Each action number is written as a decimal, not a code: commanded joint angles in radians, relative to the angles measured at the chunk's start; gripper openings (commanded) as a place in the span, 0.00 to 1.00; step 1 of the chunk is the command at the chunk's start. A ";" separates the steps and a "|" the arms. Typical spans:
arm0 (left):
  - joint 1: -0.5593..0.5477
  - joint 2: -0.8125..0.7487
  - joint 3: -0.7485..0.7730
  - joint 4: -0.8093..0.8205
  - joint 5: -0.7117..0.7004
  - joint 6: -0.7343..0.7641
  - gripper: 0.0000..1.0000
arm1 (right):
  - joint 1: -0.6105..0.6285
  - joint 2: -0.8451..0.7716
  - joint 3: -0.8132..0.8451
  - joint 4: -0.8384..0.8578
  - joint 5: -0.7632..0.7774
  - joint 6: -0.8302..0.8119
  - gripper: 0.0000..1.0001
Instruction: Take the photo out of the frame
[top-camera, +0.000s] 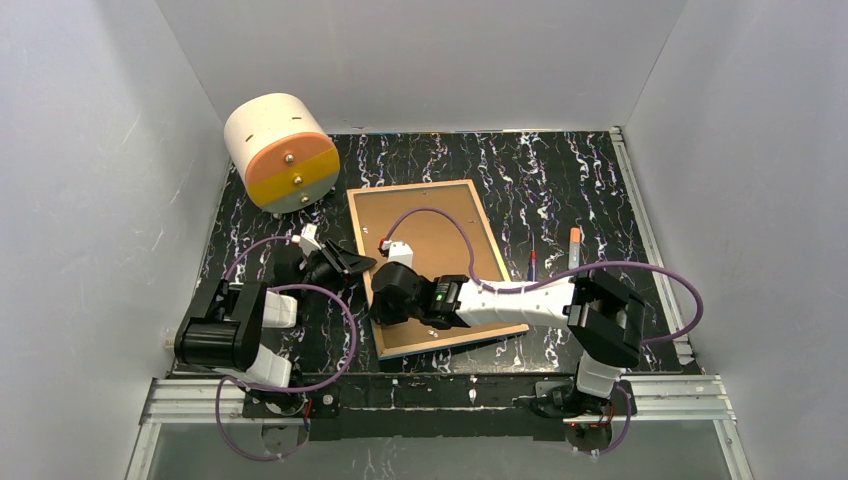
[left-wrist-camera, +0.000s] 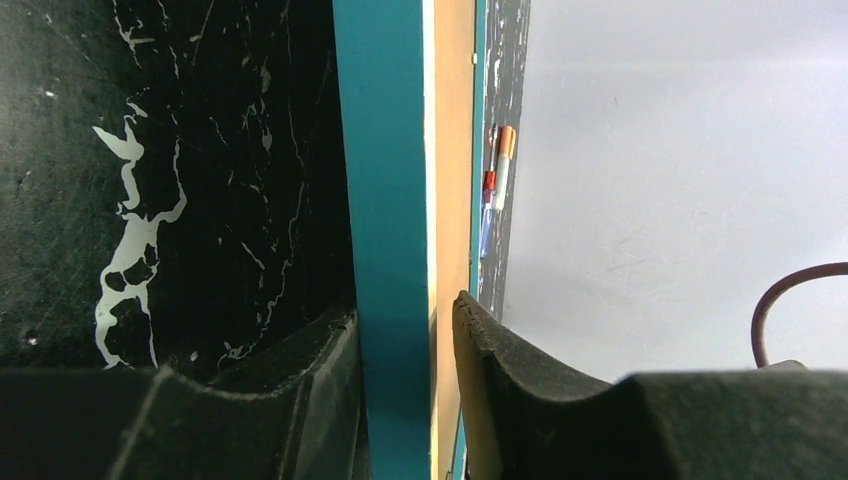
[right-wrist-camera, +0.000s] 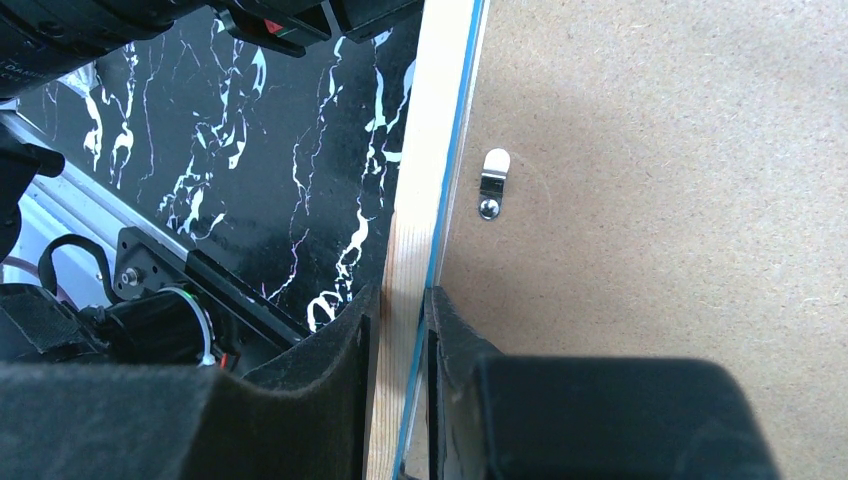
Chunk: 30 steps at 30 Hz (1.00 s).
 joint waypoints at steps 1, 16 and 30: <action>-0.003 0.018 0.006 0.028 0.034 0.009 0.31 | 0.003 -0.067 0.001 0.130 -0.035 -0.001 0.01; -0.003 0.022 0.026 -0.006 0.056 0.009 0.00 | 0.004 -0.077 -0.007 0.131 -0.036 -0.022 0.11; -0.003 -0.032 0.063 -0.192 0.033 0.123 0.00 | 0.006 -0.130 -0.021 0.101 0.001 -0.082 0.64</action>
